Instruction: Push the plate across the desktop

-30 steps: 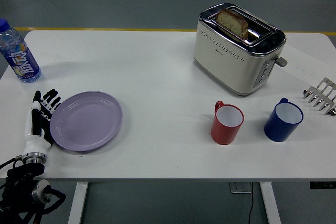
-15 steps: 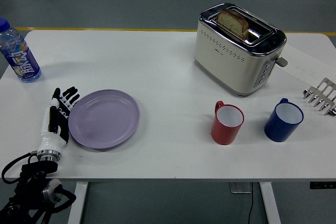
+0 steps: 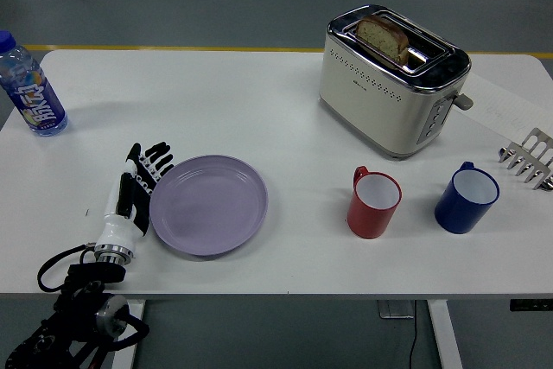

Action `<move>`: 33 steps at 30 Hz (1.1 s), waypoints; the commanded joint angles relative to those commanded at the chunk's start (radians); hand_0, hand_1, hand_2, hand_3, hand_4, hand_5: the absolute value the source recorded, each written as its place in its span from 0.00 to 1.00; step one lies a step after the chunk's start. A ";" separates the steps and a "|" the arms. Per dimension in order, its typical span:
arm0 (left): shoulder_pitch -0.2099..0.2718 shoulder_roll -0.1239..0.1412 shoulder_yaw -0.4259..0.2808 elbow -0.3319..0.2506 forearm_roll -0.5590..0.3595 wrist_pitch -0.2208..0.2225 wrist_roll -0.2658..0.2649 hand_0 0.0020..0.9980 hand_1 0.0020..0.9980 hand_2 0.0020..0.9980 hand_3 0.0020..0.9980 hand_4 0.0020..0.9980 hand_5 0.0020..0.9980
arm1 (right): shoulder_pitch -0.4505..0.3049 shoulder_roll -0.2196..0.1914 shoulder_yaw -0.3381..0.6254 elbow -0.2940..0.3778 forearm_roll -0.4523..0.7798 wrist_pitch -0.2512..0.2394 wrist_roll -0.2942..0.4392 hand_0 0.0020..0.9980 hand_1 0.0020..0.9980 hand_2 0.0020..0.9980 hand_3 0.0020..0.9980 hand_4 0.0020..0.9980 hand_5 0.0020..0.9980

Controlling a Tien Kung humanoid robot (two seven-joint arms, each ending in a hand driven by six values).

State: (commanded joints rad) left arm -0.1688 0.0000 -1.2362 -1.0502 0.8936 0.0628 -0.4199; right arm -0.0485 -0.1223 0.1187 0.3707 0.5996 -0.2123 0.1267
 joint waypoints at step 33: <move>-0.030 0.000 0.227 -0.045 -0.054 -0.028 0.010 0.78 0.80 0.79 0.70 0.62 1.00 | 0.001 -0.001 -0.003 -0.001 -0.003 0.001 0.001 0.59 0.60 0.74 0.66 0.45 0.44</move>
State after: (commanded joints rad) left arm -0.1984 0.0000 -1.0096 -1.0956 0.8395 0.0352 -0.4099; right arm -0.0479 -0.1234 0.1158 0.3699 0.5967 -0.2115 0.1279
